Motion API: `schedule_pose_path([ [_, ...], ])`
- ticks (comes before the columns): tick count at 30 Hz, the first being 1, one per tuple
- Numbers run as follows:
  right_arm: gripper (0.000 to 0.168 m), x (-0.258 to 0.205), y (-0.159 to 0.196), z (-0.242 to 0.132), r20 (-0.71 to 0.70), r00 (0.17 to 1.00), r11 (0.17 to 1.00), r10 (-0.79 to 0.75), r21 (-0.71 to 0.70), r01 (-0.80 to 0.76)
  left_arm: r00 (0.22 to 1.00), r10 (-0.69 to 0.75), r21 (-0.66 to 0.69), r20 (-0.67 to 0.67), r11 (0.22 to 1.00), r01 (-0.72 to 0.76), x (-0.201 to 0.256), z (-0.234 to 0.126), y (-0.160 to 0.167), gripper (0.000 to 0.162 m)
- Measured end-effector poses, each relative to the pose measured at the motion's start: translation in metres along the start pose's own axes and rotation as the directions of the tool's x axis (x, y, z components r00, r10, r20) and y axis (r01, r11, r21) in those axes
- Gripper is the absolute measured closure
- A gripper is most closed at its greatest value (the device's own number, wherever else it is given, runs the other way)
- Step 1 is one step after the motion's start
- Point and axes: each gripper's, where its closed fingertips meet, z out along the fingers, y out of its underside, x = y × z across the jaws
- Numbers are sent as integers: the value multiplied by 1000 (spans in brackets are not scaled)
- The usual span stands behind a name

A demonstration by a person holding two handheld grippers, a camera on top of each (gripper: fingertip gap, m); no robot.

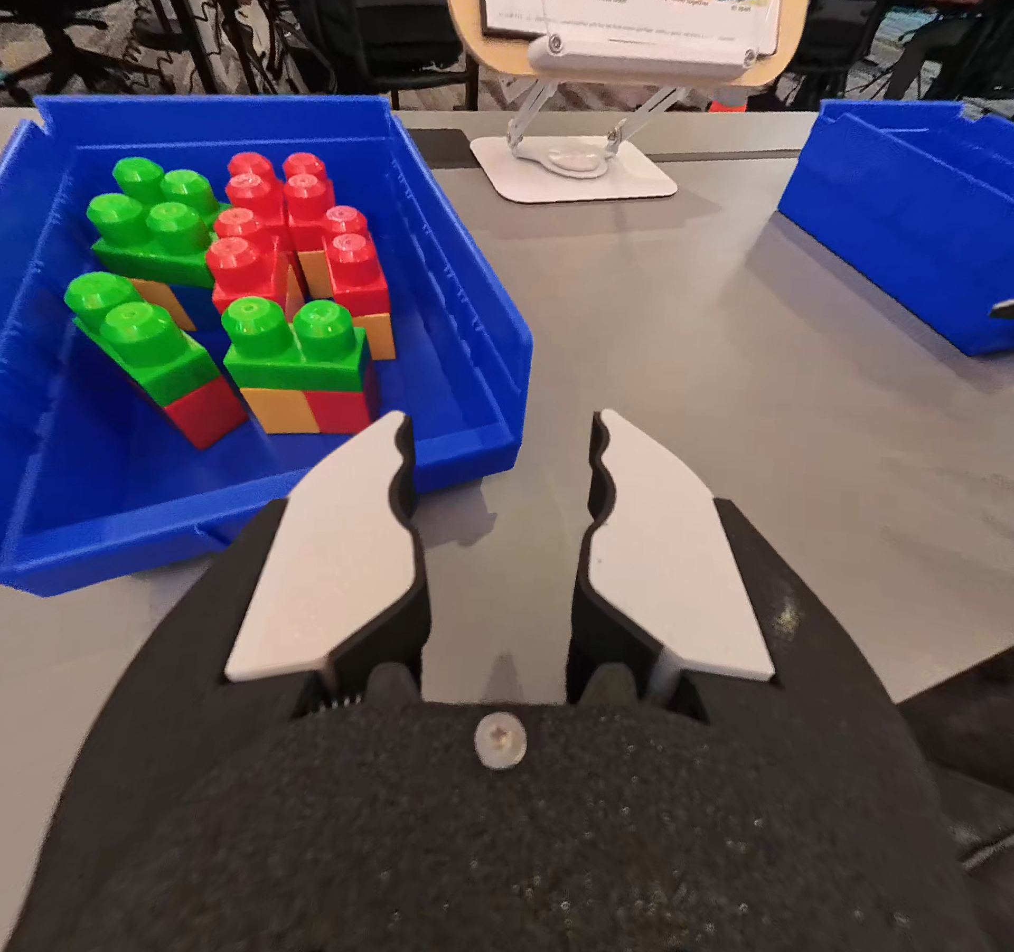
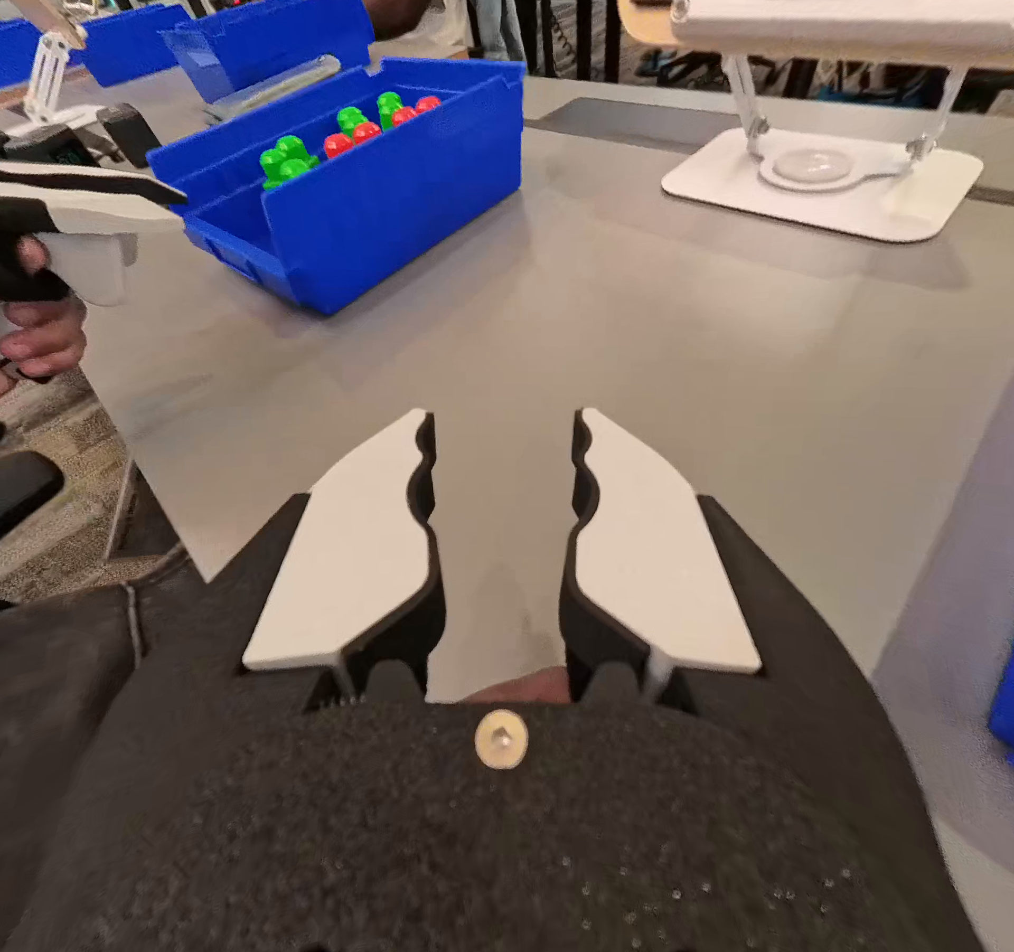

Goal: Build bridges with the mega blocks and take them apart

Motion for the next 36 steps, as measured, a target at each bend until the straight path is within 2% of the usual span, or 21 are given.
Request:
schedule_pose_path([
  [2, 117, 8, 8, -6, -14, 1000, 1000, -17, -23, 17, 1000, 4, -7, 15, 1000, -4, -3, 2, 4, 101],
  [4, 118, 17, 6, -14, -55, 998, 1000, -20, 13, 21, 999, 14, -22, 32, 1000, -13, -7, 5, 8, 100],
  [6, 119, 16, 9, -17, -35, 999, 1000, 2, 20, -1, 999, 8, -34, 44, 999, -6, -11, 7, 10, 99],
  [18, 122, 21, 30, -8, -66, 993, 993, -98, -67, 94, 997, -73, -76, 38, 994, 76, -33, 27, 12, 98],
  [23, 124, 23, 35, -6, -46, 997, 995, -60, -79, 56, 995, 16, -109, 101, 994, -4, -50, 34, 5, 98],
  [25, 124, 24, 36, -6, -40, 998, 996, -49, -81, 45, 986, 86, -161, 143, 985, -63, -65, 39, -1, 92],
  [27, 124, 25, 35, -6, -35, 999, 996, -40, -79, 38, 977, 142, -268, 156, 959, -96, -80, 49, 1, 81],
  [29, 124, 25, 35, -7, -26, 999, 996, -38, -79, 36, 973, 165, -334, 159, 937, -104, -92, 62, 4, 77],
  [33, 125, 27, 33, -10, -35, 998, 996, -43, -77, 40, 984, 115, -434, 135, 900, -45, -101, 83, 19, 71],
  [36, 126, 28, 32, -12, -36, 999, 997, -40, -73, 37, 989, 53, -442, 141, 897, 15, -108, 89, 19, 78],
])
